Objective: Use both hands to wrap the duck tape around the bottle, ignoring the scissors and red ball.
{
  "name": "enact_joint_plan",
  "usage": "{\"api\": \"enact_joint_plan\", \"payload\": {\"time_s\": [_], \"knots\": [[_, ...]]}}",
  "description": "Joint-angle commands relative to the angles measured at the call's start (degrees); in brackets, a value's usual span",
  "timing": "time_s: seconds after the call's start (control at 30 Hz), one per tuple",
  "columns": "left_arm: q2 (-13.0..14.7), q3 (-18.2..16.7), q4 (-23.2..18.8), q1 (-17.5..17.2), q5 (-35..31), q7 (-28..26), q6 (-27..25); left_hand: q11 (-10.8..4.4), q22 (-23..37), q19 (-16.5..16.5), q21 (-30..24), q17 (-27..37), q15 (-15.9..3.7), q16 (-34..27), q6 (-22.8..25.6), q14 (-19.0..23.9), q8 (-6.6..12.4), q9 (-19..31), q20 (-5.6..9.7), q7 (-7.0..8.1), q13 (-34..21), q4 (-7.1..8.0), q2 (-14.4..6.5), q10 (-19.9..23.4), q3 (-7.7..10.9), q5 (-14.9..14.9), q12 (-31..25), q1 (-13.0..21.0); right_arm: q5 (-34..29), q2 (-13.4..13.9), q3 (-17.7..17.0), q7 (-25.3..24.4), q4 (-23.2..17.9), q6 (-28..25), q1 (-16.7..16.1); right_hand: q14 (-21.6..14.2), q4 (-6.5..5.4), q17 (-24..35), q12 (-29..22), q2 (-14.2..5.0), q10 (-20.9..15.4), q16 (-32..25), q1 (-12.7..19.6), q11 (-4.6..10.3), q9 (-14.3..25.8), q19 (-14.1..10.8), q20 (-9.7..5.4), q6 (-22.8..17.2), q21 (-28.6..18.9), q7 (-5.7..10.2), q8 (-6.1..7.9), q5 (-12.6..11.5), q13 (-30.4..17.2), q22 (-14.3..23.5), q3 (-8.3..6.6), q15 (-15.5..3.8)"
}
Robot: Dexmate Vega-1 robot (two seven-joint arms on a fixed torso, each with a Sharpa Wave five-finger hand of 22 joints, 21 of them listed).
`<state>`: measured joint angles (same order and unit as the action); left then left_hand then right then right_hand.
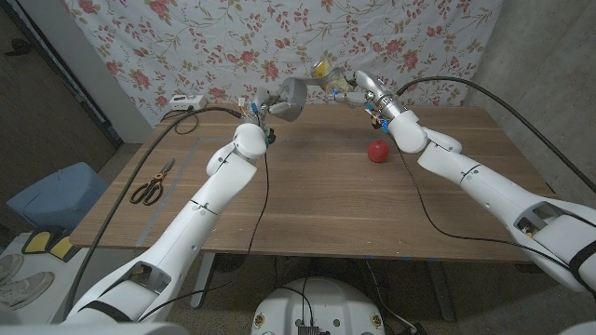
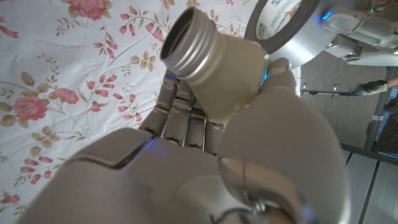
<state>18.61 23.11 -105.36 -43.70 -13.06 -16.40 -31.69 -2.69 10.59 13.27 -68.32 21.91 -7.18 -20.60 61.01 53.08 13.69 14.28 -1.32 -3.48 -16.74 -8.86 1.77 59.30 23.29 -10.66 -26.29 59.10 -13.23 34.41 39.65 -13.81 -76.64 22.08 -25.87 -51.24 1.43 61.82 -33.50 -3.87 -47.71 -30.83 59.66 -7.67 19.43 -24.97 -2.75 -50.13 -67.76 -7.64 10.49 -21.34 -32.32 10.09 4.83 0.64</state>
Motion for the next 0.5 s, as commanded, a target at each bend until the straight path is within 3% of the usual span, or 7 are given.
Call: {"api": "enact_joint_plan", "payload": {"time_s": [0.03, 0.23, 0.5], "knots": [[1.9, 1.2, 2.8, 3.3, -0.2, 4.5, 3.4, -7.21, 0.0, 0.1, -0.1, 0.2, -6.26, -0.2, 0.0, 0.3, 0.16, 0.2, 0.27, 0.47, -2.9, 0.45, -10.2, 7.4, 0.46, -0.4, 0.1, 7.9, 11.8, -0.4, -1.0, 14.9, 2.4, 10.2, 1.5, -4.5, -10.61, 0.0, -0.3, -5.02, -12.4, 0.2, 4.9, 10.56, 0.1, 0.2, -6.09, -10.1, 0.3, 10.44, 0.56, -0.1, -0.3, 0.0, -10.45, -12.93], [4.1, 2.7, 3.6, 6.1, 0.6, 10.6, 3.7, -7.20, 0.0, -0.3, 0.0, 0.4, -6.31, -0.2, -0.1, 0.2, 0.22, 0.4, 0.08, 0.42, -3.3, 0.39, -10.2, 7.4, 0.38, -0.5, 0.1, 7.9, 14.0, -0.4, -1.4, 19.4, 2.0, 10.7, 1.8, -4.1, -10.60, 0.0, -0.1, -4.94, -12.0, 0.6, 4.9, 10.48, 0.0, 0.2, -6.47, -9.9, 0.7, 10.65, 0.57, -0.3, -0.3, 0.0, -10.26, -12.96], [5.7, 4.4, 4.8, 9.0, -0.1, 14.9, 3.1, -7.21, 0.1, -1.0, 0.3, 0.5, -6.08, 0.4, -0.9, -0.5, 0.29, 1.0, -0.39, 0.49, -4.0, 0.75, -10.6, 6.6, 0.37, -0.7, 0.3, 7.6, 18.7, 0.2, -1.0, 30.7, 1.5, 8.9, 3.6, -3.8, -10.61, -0.1, 0.2, -4.92, -11.8, 0.9, 4.9, 10.66, 0.2, 0.2, -6.61, -9.9, 1.0, 10.98, 0.72, -0.6, -0.2, 0.0, -10.08, -12.96]]}}
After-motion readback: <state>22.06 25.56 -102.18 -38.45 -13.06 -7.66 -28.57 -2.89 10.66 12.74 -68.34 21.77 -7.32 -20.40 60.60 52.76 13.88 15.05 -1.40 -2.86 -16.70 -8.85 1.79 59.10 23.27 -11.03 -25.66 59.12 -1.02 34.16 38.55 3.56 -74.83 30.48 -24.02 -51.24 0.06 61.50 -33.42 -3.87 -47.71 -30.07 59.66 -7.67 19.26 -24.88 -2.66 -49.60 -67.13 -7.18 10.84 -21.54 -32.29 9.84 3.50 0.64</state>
